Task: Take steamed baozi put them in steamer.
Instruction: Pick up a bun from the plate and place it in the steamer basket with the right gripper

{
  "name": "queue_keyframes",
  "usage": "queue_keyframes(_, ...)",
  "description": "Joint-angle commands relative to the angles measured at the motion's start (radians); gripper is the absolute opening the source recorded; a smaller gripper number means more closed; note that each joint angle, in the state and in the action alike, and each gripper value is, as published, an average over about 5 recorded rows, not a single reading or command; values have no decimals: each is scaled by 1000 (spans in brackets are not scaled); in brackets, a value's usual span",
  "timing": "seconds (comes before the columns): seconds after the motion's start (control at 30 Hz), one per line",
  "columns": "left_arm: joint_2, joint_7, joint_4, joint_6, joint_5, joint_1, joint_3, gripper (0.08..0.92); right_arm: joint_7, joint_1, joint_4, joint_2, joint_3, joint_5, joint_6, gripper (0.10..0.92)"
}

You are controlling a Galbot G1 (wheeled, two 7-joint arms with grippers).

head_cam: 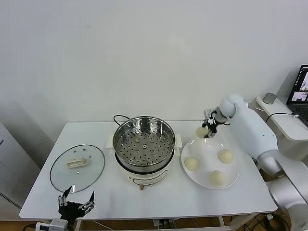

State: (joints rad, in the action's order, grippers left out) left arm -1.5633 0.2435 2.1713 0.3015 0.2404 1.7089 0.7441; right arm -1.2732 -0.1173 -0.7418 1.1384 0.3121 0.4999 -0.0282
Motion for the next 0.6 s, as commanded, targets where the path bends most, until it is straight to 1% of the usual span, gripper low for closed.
queue_keyframes(0.03, -2, -11, -4, -6, 38, -8, -4, 823, -62, -320, 142, 148, 231, -213, 4, 551)
queue_keyframes(0.13, -4, -14, -6, -6, 41, -12, -5, 823, -92, -384, 247, 236, 243, -235, -81, 553)
queue_keyframes(0.23, -10, -15, -7, -6, 41, -18, -5, 823, -115, -404, 307, 301, 239, -251, -202, 557)
queue_keyframes(0.33, -18, -15, -6, -5, 43, -20, -8, 823, -103, -396, 307, 334, 272, -299, -327, 560)
queue_keyframes(0.43, -21, -15, -7, -5, 46, -20, -12, 823, -81, -382, 300, 358, 337, -352, -494, 560)
queue_keyframes(0.5, -22, -15, -9, -5, 49, -20, -12, 823, -68, -370, 294, 376, 364, -348, -608, 560)
queue_keyframes(0.6, -25, -15, -11, -5, 51, -18, -12, 823, -46, -352, 291, 402, 373, -297, -743, 560)
